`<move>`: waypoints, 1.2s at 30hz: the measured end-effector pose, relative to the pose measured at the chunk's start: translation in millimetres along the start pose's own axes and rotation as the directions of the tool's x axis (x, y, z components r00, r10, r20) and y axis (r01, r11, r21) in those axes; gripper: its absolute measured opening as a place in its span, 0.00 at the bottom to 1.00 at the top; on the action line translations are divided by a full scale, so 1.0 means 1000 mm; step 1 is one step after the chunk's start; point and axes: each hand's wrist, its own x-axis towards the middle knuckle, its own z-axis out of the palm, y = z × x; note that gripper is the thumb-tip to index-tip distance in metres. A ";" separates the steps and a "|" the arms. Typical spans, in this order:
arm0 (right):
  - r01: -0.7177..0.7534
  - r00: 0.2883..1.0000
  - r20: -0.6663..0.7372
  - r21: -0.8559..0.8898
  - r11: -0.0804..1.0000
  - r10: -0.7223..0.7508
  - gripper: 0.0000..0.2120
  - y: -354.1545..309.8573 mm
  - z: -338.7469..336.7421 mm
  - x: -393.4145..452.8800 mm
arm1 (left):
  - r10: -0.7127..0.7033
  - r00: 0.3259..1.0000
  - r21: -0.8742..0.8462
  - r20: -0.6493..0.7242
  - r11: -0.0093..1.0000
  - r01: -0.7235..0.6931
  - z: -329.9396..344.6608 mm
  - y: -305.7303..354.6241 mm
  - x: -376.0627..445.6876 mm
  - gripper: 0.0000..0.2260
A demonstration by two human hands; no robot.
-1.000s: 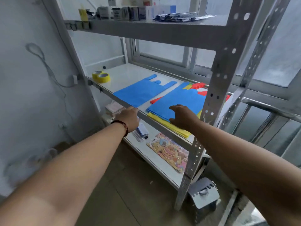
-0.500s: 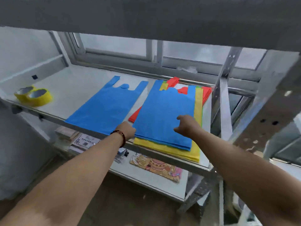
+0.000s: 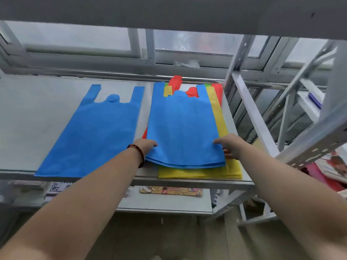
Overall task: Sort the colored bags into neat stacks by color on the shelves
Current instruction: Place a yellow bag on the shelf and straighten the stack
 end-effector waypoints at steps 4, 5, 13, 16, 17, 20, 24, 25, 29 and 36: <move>0.004 1.000 0.026 0.099 0.995 -0.006 0.06 -0.004 -0.001 0.000 | -0.086 0.995 -0.071 0.055 0.993 0.090 -0.005 0.000 0.002 0.07; -0.008 0.999 0.035 0.128 0.992 0.003 0.05 -0.006 -0.002 0.001 | -0.100 0.991 -0.092 0.092 0.990 0.109 -0.006 0.001 0.002 0.06; -0.117 0.972 0.230 0.266 0.957 0.055 0.09 -0.009 -0.018 0.002 | -0.172 0.956 -0.166 0.236 0.963 0.214 -0.016 -0.001 0.006 0.04; -0.207 0.907 0.412 0.268 0.941 0.082 0.10 -0.007 -0.026 0.004 | -0.176 0.921 -0.121 0.346 0.966 0.230 -0.027 -0.007 -0.005 0.05; -0.219 0.886 0.455 0.245 0.944 0.088 0.11 -0.006 -0.027 0.005 | -0.188 0.896 -0.103 0.403 0.963 0.248 -0.032 -0.011 -0.010 0.02; -0.214 0.860 0.504 0.209 0.954 0.082 0.13 -0.006 -0.019 0.012 | -0.145 0.812 -0.120 0.565 0.959 0.255 -0.046 -0.026 -0.018 0.23; -0.153 0.896 0.443 0.249 0.956 0.028 0.13 -0.019 -0.003 0.028 | -0.118 0.847 -0.188 0.518 0.951 0.247 -0.036 -0.043 -0.003 0.18; -0.142 0.909 0.416 0.251 0.957 0.026 0.15 -0.024 -0.001 0.033 | -0.131 0.876 -0.148 0.464 0.964 0.222 -0.030 -0.045 -0.002 0.15; -0.114 0.941 0.337 0.199 0.973 0.041 0.20 -0.047 0.004 0.052 | -0.049 0.949 -0.109 0.311 0.990 0.086 -0.010 -0.053 0.000 0.16; -0.020 0.943 0.334 0.081 0.997 -0.008 0.07 -0.078 0.002 0.044 | 0.115 0.933 -0.091 0.342 0.992 -0.089 -0.038 -0.035 -0.010 0.13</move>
